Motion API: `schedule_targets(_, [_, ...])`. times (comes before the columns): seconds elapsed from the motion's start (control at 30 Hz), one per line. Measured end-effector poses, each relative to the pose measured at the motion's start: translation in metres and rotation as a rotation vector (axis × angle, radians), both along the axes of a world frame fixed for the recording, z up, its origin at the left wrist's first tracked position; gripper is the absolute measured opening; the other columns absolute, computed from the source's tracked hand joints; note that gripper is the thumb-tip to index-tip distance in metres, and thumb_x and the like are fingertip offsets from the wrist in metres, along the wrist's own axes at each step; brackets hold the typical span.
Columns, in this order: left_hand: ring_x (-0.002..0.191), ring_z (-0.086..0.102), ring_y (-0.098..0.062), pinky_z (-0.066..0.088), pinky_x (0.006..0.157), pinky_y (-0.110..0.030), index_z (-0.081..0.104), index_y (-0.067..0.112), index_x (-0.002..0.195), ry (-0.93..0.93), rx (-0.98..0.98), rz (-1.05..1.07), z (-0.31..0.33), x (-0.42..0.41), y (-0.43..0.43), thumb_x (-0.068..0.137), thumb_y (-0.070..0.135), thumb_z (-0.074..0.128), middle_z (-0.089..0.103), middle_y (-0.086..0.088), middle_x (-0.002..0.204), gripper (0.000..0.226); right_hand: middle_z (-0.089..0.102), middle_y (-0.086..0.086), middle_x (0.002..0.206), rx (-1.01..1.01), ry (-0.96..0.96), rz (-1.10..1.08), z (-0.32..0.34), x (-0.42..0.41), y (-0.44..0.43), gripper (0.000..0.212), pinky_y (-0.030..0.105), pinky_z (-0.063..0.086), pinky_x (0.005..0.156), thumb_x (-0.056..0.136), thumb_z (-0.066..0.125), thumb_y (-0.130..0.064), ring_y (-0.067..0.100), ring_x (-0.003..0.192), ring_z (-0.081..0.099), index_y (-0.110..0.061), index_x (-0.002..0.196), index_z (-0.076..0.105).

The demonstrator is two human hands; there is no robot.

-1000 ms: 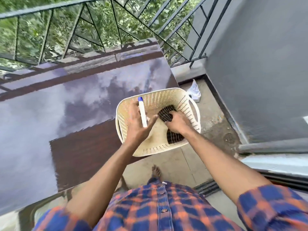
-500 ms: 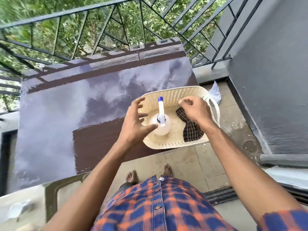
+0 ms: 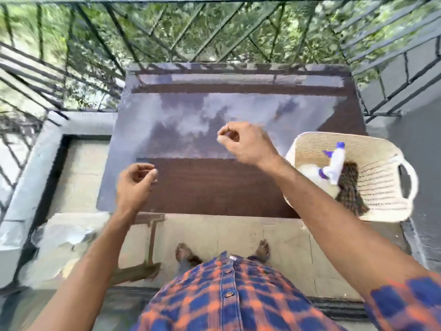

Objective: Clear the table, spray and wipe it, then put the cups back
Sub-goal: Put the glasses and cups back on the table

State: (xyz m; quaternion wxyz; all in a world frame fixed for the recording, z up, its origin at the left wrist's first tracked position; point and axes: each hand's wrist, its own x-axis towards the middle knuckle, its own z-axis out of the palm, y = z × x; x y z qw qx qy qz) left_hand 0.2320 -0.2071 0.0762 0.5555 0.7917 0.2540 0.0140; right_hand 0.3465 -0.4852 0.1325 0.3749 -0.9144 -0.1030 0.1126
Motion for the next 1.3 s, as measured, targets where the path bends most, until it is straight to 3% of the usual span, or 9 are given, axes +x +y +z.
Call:
schedule_targets(0.17, [0.066, 0.064, -0.021, 0.051, 0.065, -0.031, 0.067, 0.022, 0.085, 0.135, -0.053, 0.205, -0.056, -0.078, 0.114, 0.084, 0.021, 0.072, 0.067, -0.009, 0.075, 0.005, 0.074, -0.009, 0.095, -0.163, 0.143, 0.316, -0.039, -0.034, 0.144, 0.024, 0.037, 0.054, 0.086, 0.086, 0.059, -0.043, 0.018, 0.094, 0.068, -0.03, 0.101, 0.073])
schedule_targets(0.37, [0.052, 0.058, -0.01, 0.039, 0.04, -0.015, 0.065, 0.005, 0.097, 0.412, -0.267, 0.528, -0.136, -0.183, 0.199, 0.096, 0.006, 0.062, 0.067, -0.013, 0.078, 0.004, 0.073, -0.008, 0.106, -0.327, 0.276, 0.682, -0.083, -0.095, 0.3, 0.024, 0.033, 0.05, 0.084, 0.093, 0.057, -0.038, 0.019, 0.101, 0.065, -0.031, 0.112, 0.07])
schedule_targets(0.47, [0.051, 0.06, -0.016, 0.043, 0.047, -0.02, 0.07, 0.004, 0.098, 0.527, -0.359, 0.713, -0.17, -0.237, 0.216, 0.088, 0.015, 0.068, 0.069, -0.004, 0.067, 0.015, 0.072, -0.007, 0.102, -0.374, 0.309, 0.854, -0.101, -0.123, 0.354, 0.022, 0.032, 0.05, 0.083, 0.094, 0.056, -0.038, 0.021, 0.1, 0.066, -0.029, 0.109, 0.071])
schedule_targets(0.67, [0.028, 0.045, -0.001, 0.029, 0.03, -0.011, 0.06, 0.014, 0.076, 0.563, -0.48, 0.982, -0.182, -0.28, 0.215, 0.096, 0.001, 0.057, 0.057, -0.006, 0.058, 0.024, 0.073, -0.006, 0.102, -0.501, 0.318, 1.131, -0.135, -0.151, 0.426, 0.025, 0.029, 0.047, 0.078, 0.093, 0.054, -0.041, 0.021, 0.1, 0.067, -0.03, 0.108, 0.071])
schedule_targets(0.77, [0.039, 0.05, -0.013, 0.036, 0.042, -0.017, 0.066, 0.011, 0.08, 0.586, -0.513, 1.084, -0.19, -0.292, 0.218, 0.083, 0.015, 0.067, 0.062, -0.01, 0.063, 0.005, 0.073, -0.003, 0.115, -0.521, 0.313, 1.212, -0.149, -0.15, 0.453, 0.029, 0.025, 0.042, 0.083, 0.095, 0.057, -0.036, 0.02, 0.107, 0.065, -0.029, 0.12, 0.069])
schedule_targets(0.83, [0.044, 0.052, -0.02, 0.044, 0.053, -0.026, 0.069, 0.013, 0.081, 0.6, -0.452, 1.09, -0.204, -0.303, 0.225, 0.07, 0.027, 0.067, 0.062, -0.002, 0.054, 0.018, 0.071, 0.0, 0.119, -0.507, 0.323, 1.244, -0.157, -0.146, 0.474, 0.034, 0.023, 0.042, 0.086, 0.095, 0.059, -0.031, 0.021, 0.111, 0.064, -0.026, 0.128, 0.066])
schedule_targets(0.9, [0.055, 0.058, -0.023, 0.048, 0.062, -0.03, 0.065, 0.021, 0.075, 0.609, -0.35, 1.123, -0.193, -0.3, 0.237, 0.076, 0.02, 0.074, 0.062, 0.005, 0.055, 0.009, 0.068, 0.003, 0.123, -0.523, 0.311, 1.253, -0.168, -0.141, 0.498, 0.042, 0.029, 0.045, 0.093, 0.092, 0.061, -0.028, 0.024, 0.114, 0.063, -0.026, 0.134, 0.062])
schedule_targets(1.07, [0.098, 0.065, -0.029, 0.052, 0.088, -0.036, 0.06, 0.02, 0.109, 0.622, -0.267, 1.146, -0.184, -0.289, 0.283, 0.079, 0.015, 0.081, 0.063, -0.004, 0.096, 0.037, 0.059, 0.013, 0.131, -0.539, 0.321, 1.218, -0.199, -0.129, 0.562, 0.059, 0.038, 0.047, 0.098, 0.086, 0.069, -0.026, 0.031, 0.121, 0.057, -0.023, 0.142, 0.051])
schedule_targets(1.3, [0.138, 0.042, -0.033, 0.035, 0.114, -0.041, 0.041, 0.022, 0.149, 0.706, -0.136, 1.009, -0.198, -0.273, 0.361, 0.077, 0.028, 0.083, 0.046, -0.01, 0.149, 0.084, 0.04, 0.009, 0.148, -0.524, 0.341, 1.196, -0.239, -0.144, 0.655, 0.092, 0.042, 0.045, 0.104, 0.074, 0.078, -0.023, 0.036, 0.129, 0.051, -0.031, 0.153, 0.03])
